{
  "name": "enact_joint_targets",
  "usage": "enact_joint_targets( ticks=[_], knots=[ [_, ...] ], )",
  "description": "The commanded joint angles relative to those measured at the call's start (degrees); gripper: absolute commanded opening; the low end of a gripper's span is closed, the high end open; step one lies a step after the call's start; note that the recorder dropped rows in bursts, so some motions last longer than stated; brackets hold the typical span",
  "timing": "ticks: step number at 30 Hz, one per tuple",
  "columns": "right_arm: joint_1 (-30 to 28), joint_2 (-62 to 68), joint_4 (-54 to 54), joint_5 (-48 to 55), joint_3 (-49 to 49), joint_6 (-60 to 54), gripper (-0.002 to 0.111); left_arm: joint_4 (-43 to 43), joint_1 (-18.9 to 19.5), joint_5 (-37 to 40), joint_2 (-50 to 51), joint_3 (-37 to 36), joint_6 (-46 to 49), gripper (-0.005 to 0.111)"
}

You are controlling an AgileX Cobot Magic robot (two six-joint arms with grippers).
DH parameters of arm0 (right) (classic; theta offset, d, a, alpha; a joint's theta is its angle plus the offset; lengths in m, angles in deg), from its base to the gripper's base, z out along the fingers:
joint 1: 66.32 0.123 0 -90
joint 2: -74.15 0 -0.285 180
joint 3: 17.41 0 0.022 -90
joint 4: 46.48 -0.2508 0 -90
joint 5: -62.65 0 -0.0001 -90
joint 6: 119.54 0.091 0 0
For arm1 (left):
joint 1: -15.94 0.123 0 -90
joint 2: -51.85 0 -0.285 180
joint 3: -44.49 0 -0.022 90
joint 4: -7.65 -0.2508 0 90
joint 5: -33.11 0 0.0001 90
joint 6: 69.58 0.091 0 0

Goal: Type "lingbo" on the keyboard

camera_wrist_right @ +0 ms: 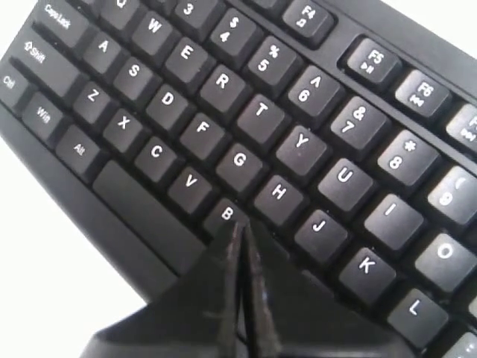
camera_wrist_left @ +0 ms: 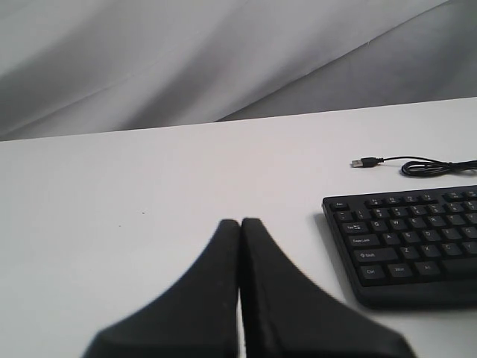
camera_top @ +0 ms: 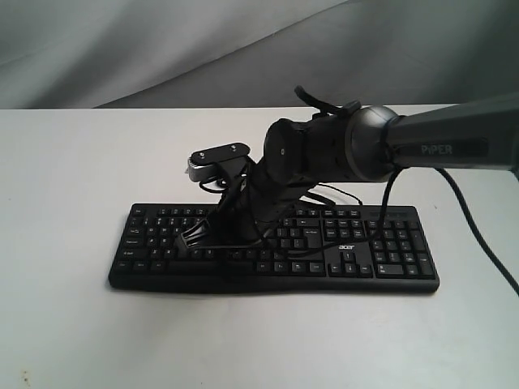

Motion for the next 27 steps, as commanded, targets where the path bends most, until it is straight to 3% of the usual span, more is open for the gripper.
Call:
enact_joint_targets(
  ticks=[1, 27],
  knots=[
    [0.1, 0.7, -0.3, -0.6, -0.3, -0.4, 0.000, 0.5, 0.1, -0.3, -0.1, -0.2, -0.2, 0.001],
    [0.1, 1.2, 0.1, -0.8, -0.3, -0.4, 0.000, 0.5, 0.1, -0.3, -0.1, -0.2, -0.2, 0.001]
  ],
)
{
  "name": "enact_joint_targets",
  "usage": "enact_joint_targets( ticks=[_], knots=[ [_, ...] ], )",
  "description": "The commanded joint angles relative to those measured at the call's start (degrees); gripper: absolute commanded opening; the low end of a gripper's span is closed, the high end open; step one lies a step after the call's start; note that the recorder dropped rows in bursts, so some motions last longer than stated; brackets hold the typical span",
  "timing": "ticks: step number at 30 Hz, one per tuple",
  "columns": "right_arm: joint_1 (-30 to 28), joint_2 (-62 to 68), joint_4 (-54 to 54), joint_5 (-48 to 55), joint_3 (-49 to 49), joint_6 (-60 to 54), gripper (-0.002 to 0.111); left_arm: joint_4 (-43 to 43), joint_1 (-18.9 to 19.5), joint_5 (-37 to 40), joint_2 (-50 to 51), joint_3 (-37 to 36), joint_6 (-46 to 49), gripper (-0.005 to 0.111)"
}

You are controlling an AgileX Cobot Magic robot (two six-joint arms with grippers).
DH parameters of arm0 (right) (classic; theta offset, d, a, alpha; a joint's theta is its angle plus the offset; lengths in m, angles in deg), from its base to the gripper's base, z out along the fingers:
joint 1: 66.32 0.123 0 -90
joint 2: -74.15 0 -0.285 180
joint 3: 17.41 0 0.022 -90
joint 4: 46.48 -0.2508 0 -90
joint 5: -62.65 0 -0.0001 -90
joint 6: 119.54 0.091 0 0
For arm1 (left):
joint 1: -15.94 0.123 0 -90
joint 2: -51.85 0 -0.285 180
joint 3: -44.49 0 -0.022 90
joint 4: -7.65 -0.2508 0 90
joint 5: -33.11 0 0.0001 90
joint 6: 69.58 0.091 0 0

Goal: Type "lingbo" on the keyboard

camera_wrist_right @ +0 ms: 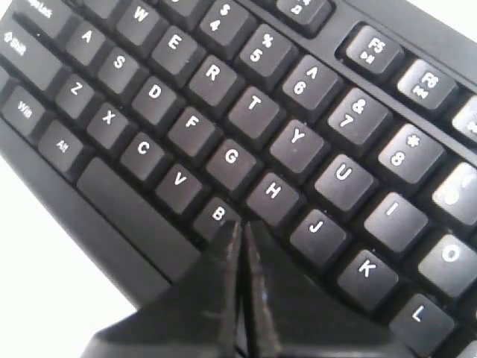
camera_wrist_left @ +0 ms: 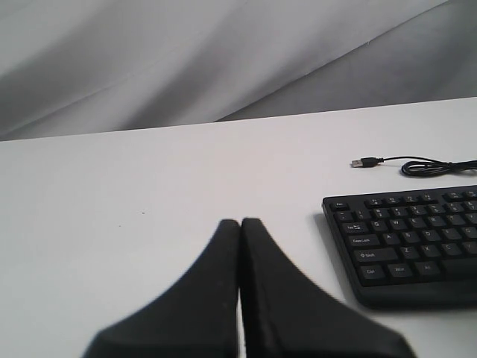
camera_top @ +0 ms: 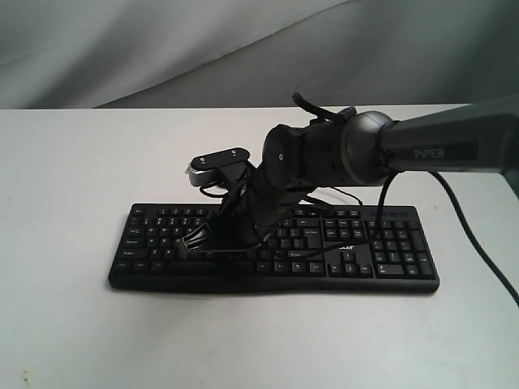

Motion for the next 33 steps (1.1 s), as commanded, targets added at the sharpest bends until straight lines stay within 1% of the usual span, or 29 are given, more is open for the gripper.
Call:
enact_joint_targets(
  ticks=[1, 11, 24, 33],
  knots=[
    [0.1, 0.1, 0.2, -0.5, -0.3, -0.3, 0.000, 0.5, 0.1, -0.3, -0.1, -0.2, -0.2, 0.001],
    [0.1, 0.1, 1.8, -0.8, -0.3, 1.7, 0.000, 0.5, 0.1, -0.3, -0.1, -0.2, -0.2, 0.001],
    [0.1, 1.4, 1.5, -0.8, -0.3, 1.7, 0.000, 0.5, 0.1, -0.3, -0.1, -0.2, -0.2, 0.001],
    [0.1, -2.6, 1.5, -0.8, -0.3, 1.7, 0.000, 0.5, 0.1, -0.3, -0.1, -0.2, -0.2, 0.001]
  ],
)
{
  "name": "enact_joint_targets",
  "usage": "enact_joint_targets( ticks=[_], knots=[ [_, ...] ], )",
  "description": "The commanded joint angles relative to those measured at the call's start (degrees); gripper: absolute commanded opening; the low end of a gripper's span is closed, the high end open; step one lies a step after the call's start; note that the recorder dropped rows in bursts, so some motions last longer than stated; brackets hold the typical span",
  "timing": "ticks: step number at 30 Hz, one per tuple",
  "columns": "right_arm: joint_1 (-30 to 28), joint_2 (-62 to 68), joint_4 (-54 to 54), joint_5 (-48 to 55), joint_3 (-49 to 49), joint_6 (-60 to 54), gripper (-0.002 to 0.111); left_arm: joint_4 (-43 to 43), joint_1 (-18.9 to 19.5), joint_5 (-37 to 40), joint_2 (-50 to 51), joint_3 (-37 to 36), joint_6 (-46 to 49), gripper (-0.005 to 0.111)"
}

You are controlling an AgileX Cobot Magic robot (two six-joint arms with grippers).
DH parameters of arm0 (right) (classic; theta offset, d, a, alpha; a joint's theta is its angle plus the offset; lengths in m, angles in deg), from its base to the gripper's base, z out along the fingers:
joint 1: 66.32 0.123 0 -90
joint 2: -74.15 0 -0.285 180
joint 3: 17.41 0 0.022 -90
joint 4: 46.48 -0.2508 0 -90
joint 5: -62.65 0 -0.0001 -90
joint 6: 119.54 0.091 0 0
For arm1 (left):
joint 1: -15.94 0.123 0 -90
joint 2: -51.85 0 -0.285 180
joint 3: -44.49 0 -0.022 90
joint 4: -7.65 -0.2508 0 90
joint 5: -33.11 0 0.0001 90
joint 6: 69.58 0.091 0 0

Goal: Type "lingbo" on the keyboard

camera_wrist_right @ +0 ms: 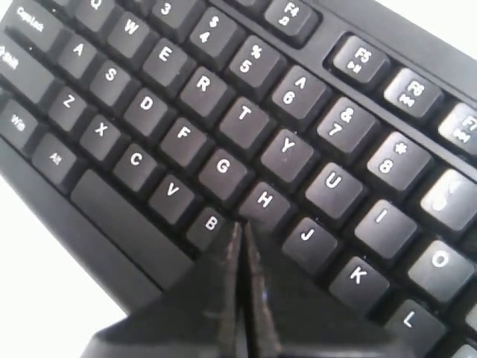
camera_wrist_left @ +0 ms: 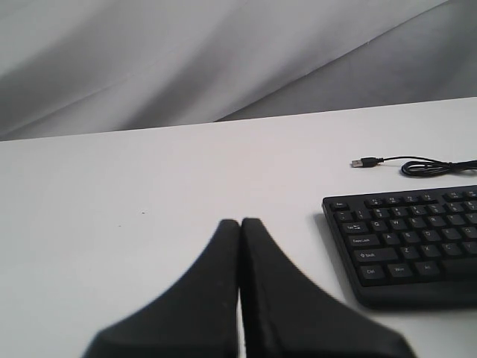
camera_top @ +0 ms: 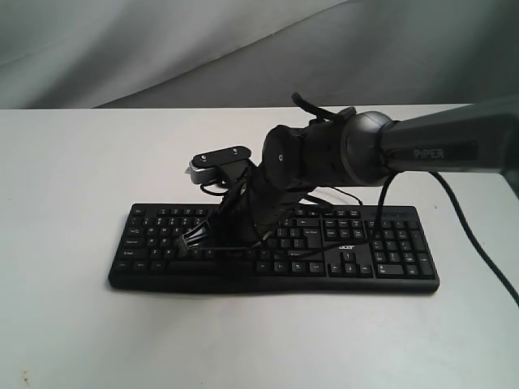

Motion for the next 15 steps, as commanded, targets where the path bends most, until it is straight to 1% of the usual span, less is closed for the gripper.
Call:
enact_joint_targets(
  ticks=[1, 6, 11, 15],
  knots=[
    [0.1, -3.2, 0.6, 0.0, -0.3, 0.1, 0.000, 0.5, 0.1, -0.3, -0.1, -0.2, -0.2, 0.001],
    [0.1, -4.5, 0.4, -1.3, -0.3, -1.3, 0.000, 0.5, 0.1, -0.3, -0.1, -0.2, -0.2, 0.001],
    [0.1, -4.4, -3.4, -2.9, -0.2, -5.2, 0.000, 0.5, 0.1, -0.3, -0.1, -0.2, -0.2, 0.001],
    [0.1, -2.5, -5.3, -1.1, 2.4, -6.8, 0.000, 0.5, 0.1, -0.3, -0.1, -0.2, -0.2, 0.001]
  ],
)
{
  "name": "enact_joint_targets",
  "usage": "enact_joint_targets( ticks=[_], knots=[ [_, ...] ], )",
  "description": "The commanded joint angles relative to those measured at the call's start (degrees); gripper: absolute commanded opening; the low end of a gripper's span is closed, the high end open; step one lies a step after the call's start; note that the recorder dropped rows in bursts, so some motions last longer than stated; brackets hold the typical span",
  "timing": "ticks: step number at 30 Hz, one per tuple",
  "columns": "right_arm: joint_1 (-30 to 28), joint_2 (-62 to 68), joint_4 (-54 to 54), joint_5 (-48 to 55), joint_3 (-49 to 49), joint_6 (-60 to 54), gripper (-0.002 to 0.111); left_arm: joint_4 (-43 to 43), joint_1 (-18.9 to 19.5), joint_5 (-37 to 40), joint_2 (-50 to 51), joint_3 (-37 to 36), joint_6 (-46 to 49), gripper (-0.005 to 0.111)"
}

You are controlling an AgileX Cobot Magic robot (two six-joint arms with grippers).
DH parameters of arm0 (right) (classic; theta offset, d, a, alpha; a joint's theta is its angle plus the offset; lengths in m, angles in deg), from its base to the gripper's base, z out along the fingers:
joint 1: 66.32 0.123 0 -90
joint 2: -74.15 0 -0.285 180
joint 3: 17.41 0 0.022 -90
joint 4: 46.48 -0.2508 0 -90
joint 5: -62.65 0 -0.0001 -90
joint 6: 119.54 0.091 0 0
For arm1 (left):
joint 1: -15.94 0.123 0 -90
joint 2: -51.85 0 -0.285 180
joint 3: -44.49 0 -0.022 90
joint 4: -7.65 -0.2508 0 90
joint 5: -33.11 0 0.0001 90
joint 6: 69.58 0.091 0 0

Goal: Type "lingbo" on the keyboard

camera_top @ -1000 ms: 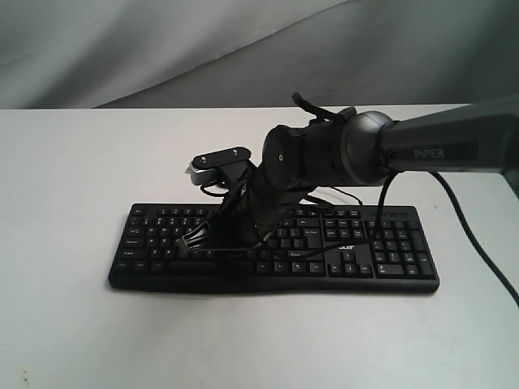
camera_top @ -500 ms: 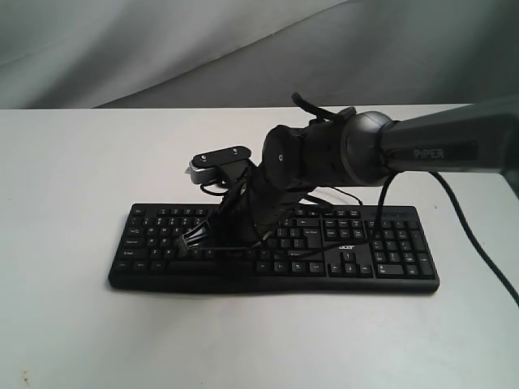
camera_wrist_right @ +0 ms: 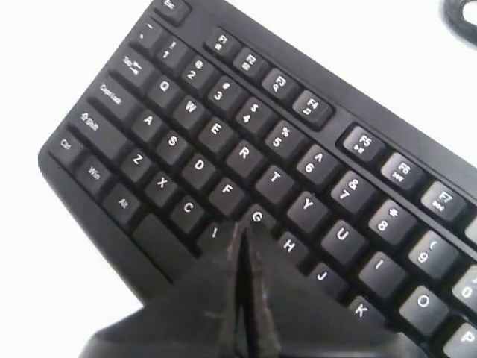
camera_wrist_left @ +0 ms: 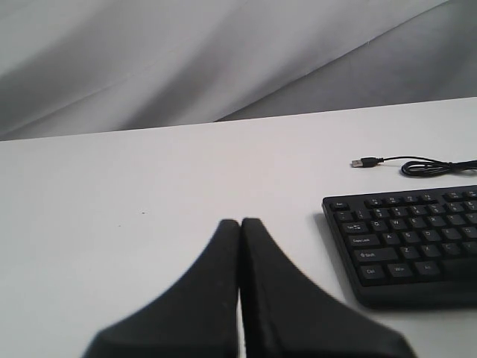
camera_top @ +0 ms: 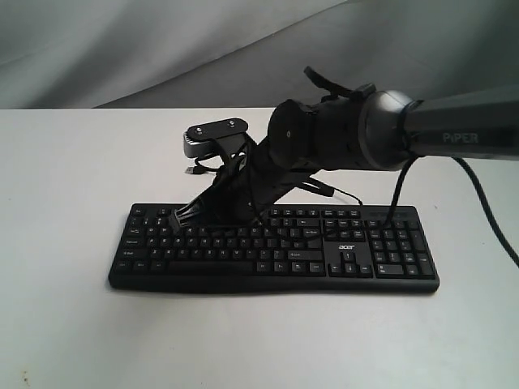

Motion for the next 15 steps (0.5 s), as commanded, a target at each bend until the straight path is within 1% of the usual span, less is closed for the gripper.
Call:
enact_joint_targets(
  ticks=[1, 5, 15],
  knots=[
    [0.1, 2.0, -2.2, 1.2, 2.8, -2.0, 0.000, 0.5, 0.1, -0.3, -0.1, -0.2, -0.2, 0.001],
    [0.1, 3.9, -3.3, 2.1, 4.8, -2.6, 0.000, 0.5, 0.1, -0.3, -0.1, -0.2, -0.2, 0.001],
    [0.1, 6.4, -4.1, 1.1, 5.1, -3.4, 0.000, 0.5, 0.1, -0.3, -0.1, -0.2, -0.2, 0.001]
  ],
)
